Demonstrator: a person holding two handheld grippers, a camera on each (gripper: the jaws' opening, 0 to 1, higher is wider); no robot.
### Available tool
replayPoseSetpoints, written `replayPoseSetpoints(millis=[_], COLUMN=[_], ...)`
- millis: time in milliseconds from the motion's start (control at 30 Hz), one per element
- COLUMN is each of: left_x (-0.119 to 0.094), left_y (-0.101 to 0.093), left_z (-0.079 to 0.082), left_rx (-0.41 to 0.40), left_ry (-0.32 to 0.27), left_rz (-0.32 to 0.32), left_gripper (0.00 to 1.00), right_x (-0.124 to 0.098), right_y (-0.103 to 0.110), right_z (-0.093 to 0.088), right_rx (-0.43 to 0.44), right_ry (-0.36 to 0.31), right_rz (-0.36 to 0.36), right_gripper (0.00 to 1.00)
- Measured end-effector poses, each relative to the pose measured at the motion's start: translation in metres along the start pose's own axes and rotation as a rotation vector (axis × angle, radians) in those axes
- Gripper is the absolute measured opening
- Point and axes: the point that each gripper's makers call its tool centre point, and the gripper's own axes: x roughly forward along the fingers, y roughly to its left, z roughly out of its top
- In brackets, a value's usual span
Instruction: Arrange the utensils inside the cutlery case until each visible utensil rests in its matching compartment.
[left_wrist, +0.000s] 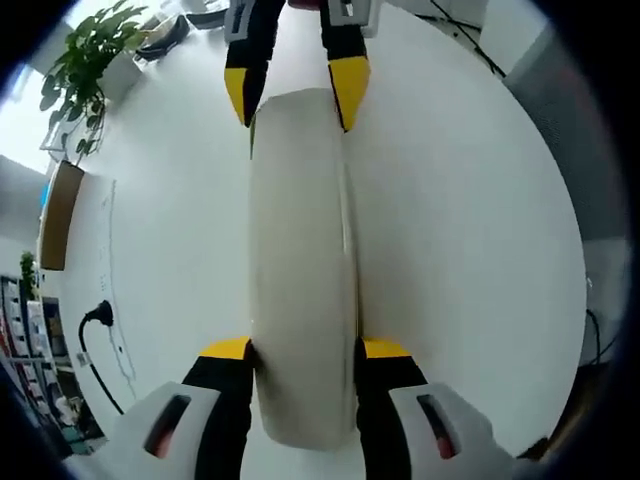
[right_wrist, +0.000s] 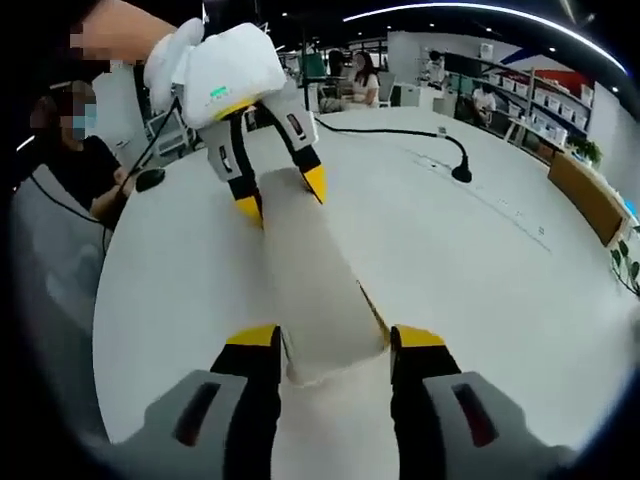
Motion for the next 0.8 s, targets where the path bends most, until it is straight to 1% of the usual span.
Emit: replayPoseSetpoints(millis=[33, 100, 133, 167, 200, 333, 367, 467, 500, 533, 567, 633, 667, 700, 733, 767, 800], left_x=[0.000, 0.000, 0.001, 0.000, 0.000, -0.001, -0.001, -0.006, -0.003, -0.002, -0.004, -0.010, -0.012, -0.019, -0.024, -0.028, -0.030], left_y=[-0.001, -0.005, -0.004, -0.005, -0.005, -0.004, -0.002, -0.001, 0.005, 0.006, 0.003, 0.000, 0.000, 0.000, -0.001, -0.001, -0.001], left_z=[0.002, 0.003, 0.003, 0.001, 0.001, 0.000, -0.004, -0.007, -0.011, -0.014, -0.012, -0.012, -0.013, -0.010, -0.008, -0.007, -0.008], left_rx=[0.005, 0.014, 0.010, 0.000, 0.004, -0.019, -0.042, -0.147, -0.158, -0.169, -0.188, -0.222, -0.239, -0.284, -0.320, -0.367, -0.399], left_ry=[-0.010, -0.012, -0.015, -0.013, -0.015, -0.009, -0.008, -0.053, -0.066, -0.068, -0.065, -0.084, -0.092, -0.110, -0.125, -0.162, -0.176], left_rz=[-0.004, -0.002, -0.001, 0.001, 0.002, 0.011, 0.017, 0.021, 0.024, 0.024, 0.014, 0.012, 0.018, 0.027, 0.025, 0.021, 0.021], left_gripper=[0.41, 0.41, 0.41, 0.41, 0.41, 0.44, 0.44, 0.44, 0.44, 0.44, 0.44, 0.45, 0.46, 0.46, 0.47, 0.48, 0.48], right_x=[-0.001, 0.000, -0.001, -0.001, -0.001, -0.001, -0.001, -0.003, -0.003, -0.004, -0.005, -0.006, -0.008, -0.009, -0.010, -0.012, -0.014], right_y=[0.001, 0.004, -0.002, -0.002, 0.001, 0.002, 0.004, 0.002, 0.003, 0.005, 0.006, 0.006, 0.014, 0.016, 0.014, 0.013, 0.017], right_z=[0.000, 0.000, -0.002, -0.002, -0.002, -0.006, -0.006, -0.005, -0.005, -0.005, -0.006, -0.006, -0.003, 0.000, -0.001, -0.002, 0.001], right_rx=[0.022, 0.019, 0.016, 0.004, 0.000, 0.036, 0.043, 0.042, 0.068, 0.076, 0.099, 0.137, 0.159, 0.188, 0.198, 0.220, 0.256], right_ry=[0.001, 0.003, 0.003, -0.001, 0.000, 0.008, -0.002, -0.009, -0.011, -0.010, -0.013, -0.017, -0.023, -0.045, -0.053, -0.050, -0.083], right_rz=[0.022, 0.031, 0.035, 0.041, 0.044, 0.060, 0.063, 0.076, 0.085, 0.086, 0.095, 0.099, 0.107, 0.117, 0.113, 0.111, 0.146], right_gripper=[0.38, 0.38, 0.38, 0.38, 0.38, 0.37, 0.37, 0.37, 0.37, 0.37, 0.37, 0.37, 0.37, 0.36, 0.36, 0.36, 0.39])
